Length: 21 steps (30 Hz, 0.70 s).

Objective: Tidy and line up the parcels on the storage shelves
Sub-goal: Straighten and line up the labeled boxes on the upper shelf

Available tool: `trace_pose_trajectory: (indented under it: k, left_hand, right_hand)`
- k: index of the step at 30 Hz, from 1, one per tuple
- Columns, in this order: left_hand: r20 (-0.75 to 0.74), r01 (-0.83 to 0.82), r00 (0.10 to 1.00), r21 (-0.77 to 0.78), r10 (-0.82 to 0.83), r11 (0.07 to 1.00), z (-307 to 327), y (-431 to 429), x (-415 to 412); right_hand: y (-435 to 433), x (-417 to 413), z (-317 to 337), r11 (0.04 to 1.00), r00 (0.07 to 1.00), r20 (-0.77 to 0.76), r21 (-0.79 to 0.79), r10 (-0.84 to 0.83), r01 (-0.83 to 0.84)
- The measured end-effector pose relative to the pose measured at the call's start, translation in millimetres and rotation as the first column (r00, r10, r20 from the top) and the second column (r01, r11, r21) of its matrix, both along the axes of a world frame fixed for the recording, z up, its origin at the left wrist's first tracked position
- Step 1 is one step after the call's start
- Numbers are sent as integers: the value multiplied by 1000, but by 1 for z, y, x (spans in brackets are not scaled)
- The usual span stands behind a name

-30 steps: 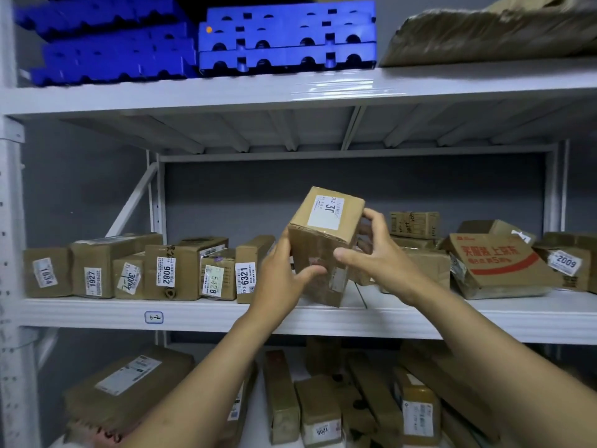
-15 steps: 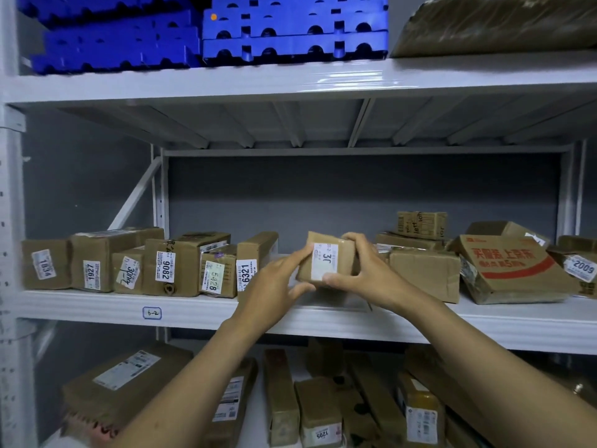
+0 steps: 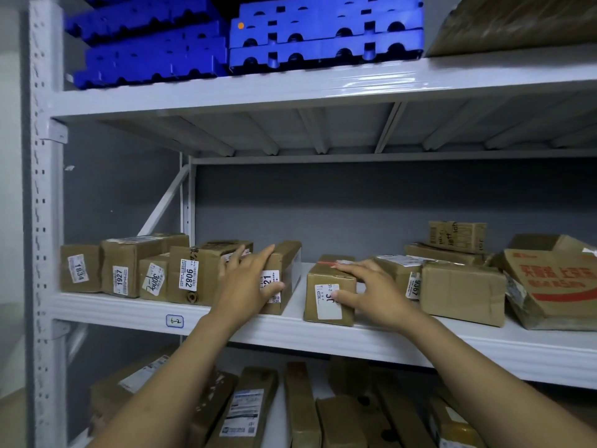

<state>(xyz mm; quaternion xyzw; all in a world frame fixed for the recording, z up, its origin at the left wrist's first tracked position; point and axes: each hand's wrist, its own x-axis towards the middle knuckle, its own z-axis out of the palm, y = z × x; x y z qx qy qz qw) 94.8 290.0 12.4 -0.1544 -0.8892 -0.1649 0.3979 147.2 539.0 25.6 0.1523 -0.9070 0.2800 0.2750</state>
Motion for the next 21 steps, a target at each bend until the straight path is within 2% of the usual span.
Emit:
trace_pose_trajectory:
  k: [2, 6, 11, 13, 15, 16, 18, 20, 21]
  left_hand:
    - [50, 46, 998, 31, -47, 998, 0, -6, -2]
    - [23, 43, 999, -6, -43, 999, 2, -10, -7]
    - [49, 69, 997, -35, -67, 997, 7, -10, -5]
    - [41, 39, 998, -60, -37, 997, 10, -9, -1]
    - [-54, -7, 999, -171, -3, 985, 11, -3, 7]
    - [-118, -13, 993, -244, -16, 970, 12, 2, 10]
    - [-166, 13, 983, -376, -81, 926, 13, 12, 14]
    - [-169, 17, 980, -472, -109, 882, 13, 19, 15]
    - [-175, 6, 979, -490, -106, 872, 14, 23, 15]
  right_hand:
    - [-6, -6, -2, 999, 1000, -11, -37, 0, 0]
    - [-14, -14, -4, 993, 1000, -30, -120, 1, -5]
    - [-23, -19, -7, 997, 998, -20, -32, 66, -66]
    - [-28, -22, -11, 992, 998, 37, -119, 50, -46]
    - [-29, -25, -15, 962, 990, 142, -274, 26, 14]
    - [-28, -26, -18, 953, 979, 202, -298, 13, 49]
    - [-24, -27, -22, 980, 956, 286, -160, -69, 118]
    - [-22, -29, -24, 985, 942, 288, 44, -173, 167]
    - [-23, -30, -24, 982, 942, 279, 81, -187, 171]
